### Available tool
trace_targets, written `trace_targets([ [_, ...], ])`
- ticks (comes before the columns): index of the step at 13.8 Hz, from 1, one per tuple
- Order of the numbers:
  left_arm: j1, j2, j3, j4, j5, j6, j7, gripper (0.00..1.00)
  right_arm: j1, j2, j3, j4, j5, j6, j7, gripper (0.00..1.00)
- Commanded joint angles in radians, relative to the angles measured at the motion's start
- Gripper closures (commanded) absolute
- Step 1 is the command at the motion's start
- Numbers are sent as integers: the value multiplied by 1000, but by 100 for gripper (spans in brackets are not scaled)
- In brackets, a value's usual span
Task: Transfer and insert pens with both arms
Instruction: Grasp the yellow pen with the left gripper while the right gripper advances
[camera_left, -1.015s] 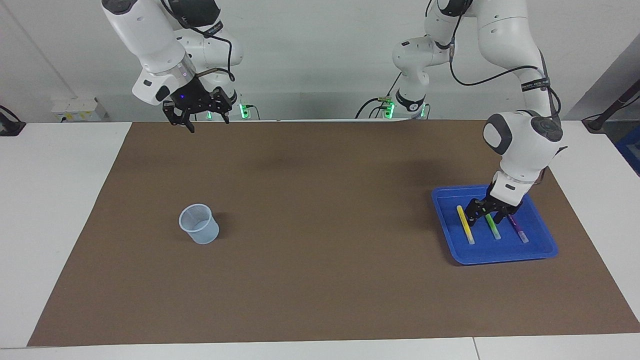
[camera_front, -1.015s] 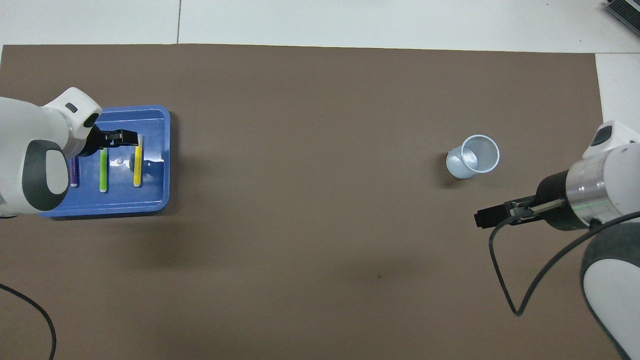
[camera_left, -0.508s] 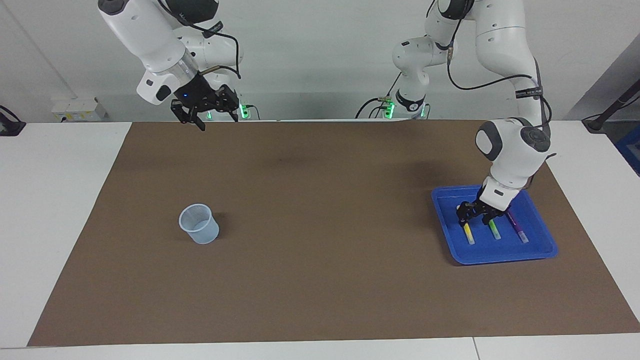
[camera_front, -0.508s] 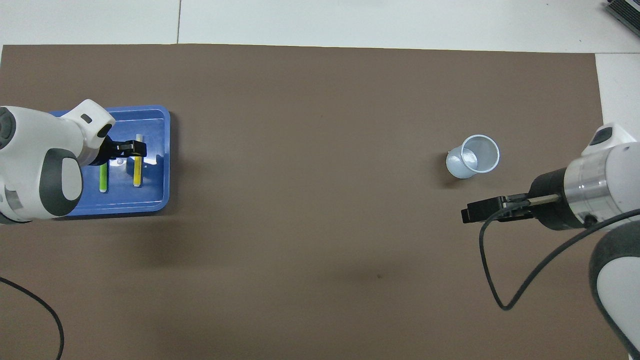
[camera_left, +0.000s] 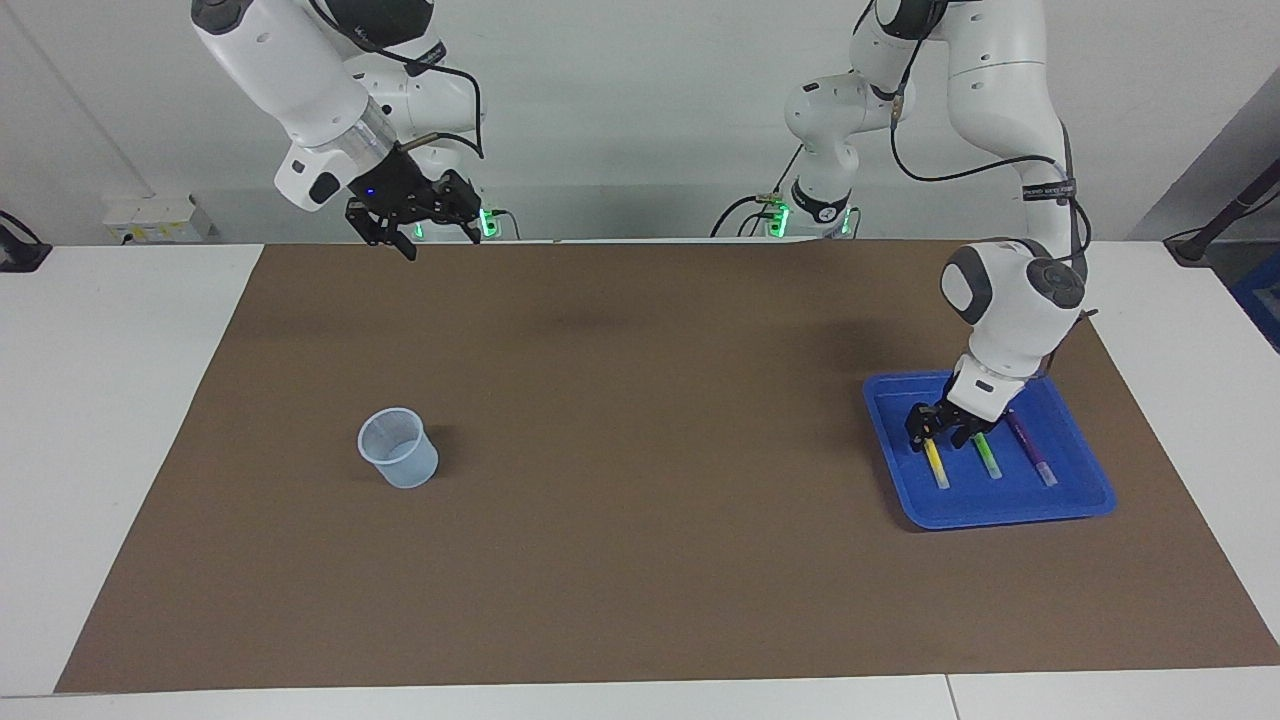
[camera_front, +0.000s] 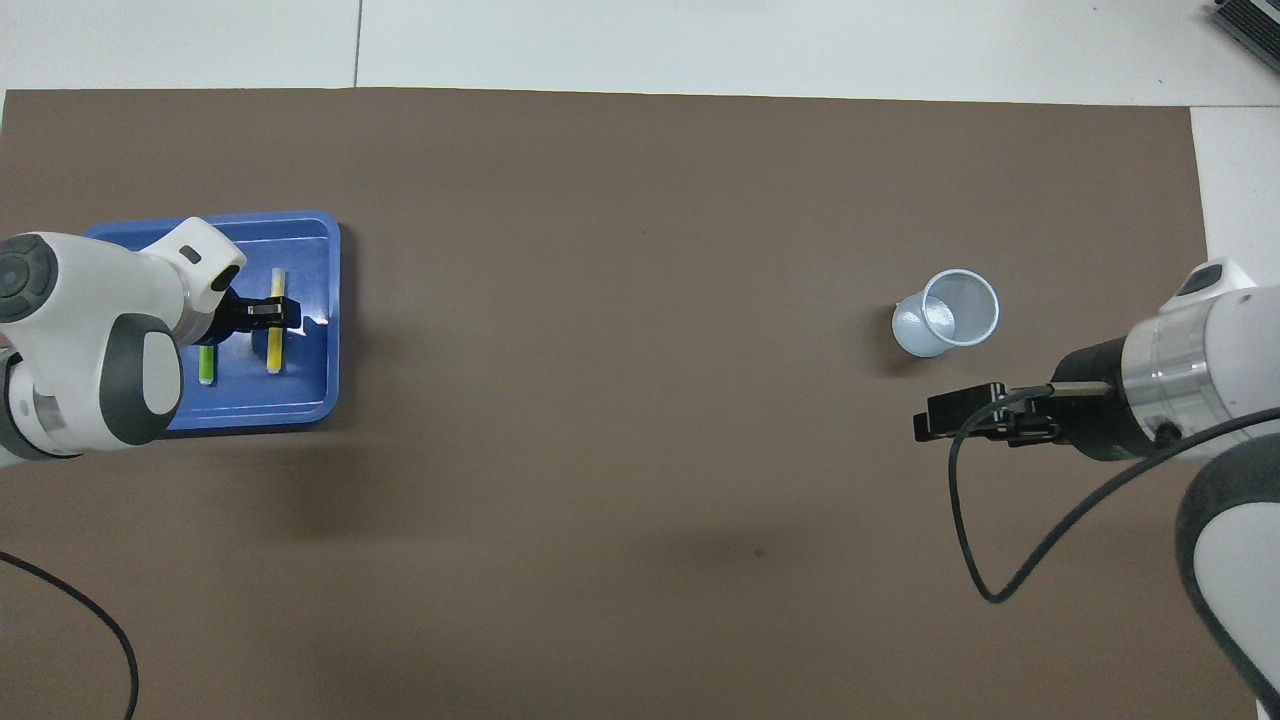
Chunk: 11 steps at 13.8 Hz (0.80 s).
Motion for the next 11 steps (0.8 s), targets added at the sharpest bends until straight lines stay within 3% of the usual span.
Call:
trace_targets([
  [1, -7, 6, 6, -12, 13, 44, -2, 39, 15, -11, 7, -39, 65, 45, 100, 0],
  [6, -9, 8, 5, 6, 12, 29, -6, 41, 63, 4, 7, -61, 94, 108, 224, 0],
  [11, -36, 8, 6, 37, 12, -39, -43, 53, 92, 29, 7, -61, 120, 141, 296, 0],
])
